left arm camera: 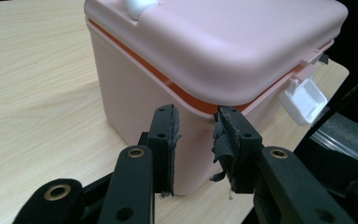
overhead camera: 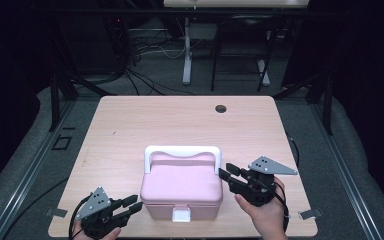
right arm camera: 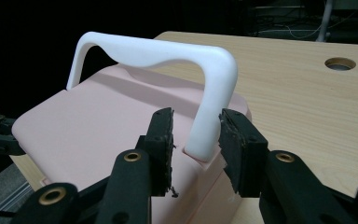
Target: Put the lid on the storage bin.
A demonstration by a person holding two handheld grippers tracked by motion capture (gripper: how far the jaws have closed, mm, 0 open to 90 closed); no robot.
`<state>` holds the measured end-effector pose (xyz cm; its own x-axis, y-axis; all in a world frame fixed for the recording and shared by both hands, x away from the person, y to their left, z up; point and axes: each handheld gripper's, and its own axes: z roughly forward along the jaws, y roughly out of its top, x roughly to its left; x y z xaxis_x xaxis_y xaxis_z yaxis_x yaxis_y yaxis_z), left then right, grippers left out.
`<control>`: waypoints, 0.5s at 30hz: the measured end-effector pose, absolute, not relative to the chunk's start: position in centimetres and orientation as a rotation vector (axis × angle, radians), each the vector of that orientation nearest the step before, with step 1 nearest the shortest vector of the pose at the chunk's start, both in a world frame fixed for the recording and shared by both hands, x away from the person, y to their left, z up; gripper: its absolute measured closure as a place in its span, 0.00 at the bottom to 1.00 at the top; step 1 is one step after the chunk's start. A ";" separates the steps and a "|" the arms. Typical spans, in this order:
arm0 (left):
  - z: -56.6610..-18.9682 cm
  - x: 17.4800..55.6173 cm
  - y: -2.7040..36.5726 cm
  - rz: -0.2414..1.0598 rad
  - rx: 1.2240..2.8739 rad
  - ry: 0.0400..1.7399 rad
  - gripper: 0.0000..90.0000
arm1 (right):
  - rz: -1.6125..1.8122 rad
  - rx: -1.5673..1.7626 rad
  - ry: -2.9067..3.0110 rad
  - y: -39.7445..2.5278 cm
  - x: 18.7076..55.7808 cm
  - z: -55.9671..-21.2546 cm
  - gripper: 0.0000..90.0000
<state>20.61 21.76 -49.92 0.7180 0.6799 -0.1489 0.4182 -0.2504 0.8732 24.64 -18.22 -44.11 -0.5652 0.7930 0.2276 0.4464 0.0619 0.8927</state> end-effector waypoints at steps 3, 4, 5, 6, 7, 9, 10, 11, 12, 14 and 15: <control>-50.1 20.6 21.8 0.313 1.881 0.853 0.75 | 1.504 1.244 2.023 -18.3 24.6 -44.1 0.72; -50.1 20.6 21.8 0.314 1.880 0.853 0.75 | 1.503 1.245 2.021 -18.3 24.6 -44.1 0.72; -50.2 20.5 21.8 0.314 1.884 0.854 0.75 | 1.501 1.244 2.019 -18.4 24.6 -44.1 0.72; -50.2 20.5 21.8 0.311 1.884 0.858 0.75 | 1.506 1.246 2.015 -18.4 24.6 -44.1 0.72; -50.2 20.5 21.9 0.311 1.891 0.864 0.75 | 1.507 1.250 2.014 -18.4 24.6 -44.1 0.72; -50.3 20.5 21.9 0.309 1.888 0.867 0.75 | 1.507 1.252 2.010 -18.5 24.6 -44.1 0.72; -50.3 20.5 22.0 0.308 1.881 0.868 0.75 | 1.506 1.252 2.009 -18.6 24.6 -44.1 0.72; -50.3 20.5 22.0 0.304 1.873 0.872 0.75 | 1.502 1.249 2.006 -18.6 24.6 -44.1 0.72; -50.2 20.5 22.1 0.306 1.868 0.873 0.75 | 1.499 1.251 2.003 -18.7 24.6 -44.1 0.72; -50.1 20.6 22.2 0.309 1.868 0.878 0.75 | 1.496 1.256 2.004 -18.8 24.6 -44.2 0.72; -50.1 20.6 22.2 0.307 1.863 0.882 0.75 | 1.491 1.259 2.002 -18.8 24.6 -44.2 0.71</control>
<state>20.61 22.20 -50.12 0.7008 0.6923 -0.1723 0.4357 -0.2241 0.8717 24.63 -18.84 -44.19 -0.5474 0.8066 0.2231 0.4448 0.0546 0.8940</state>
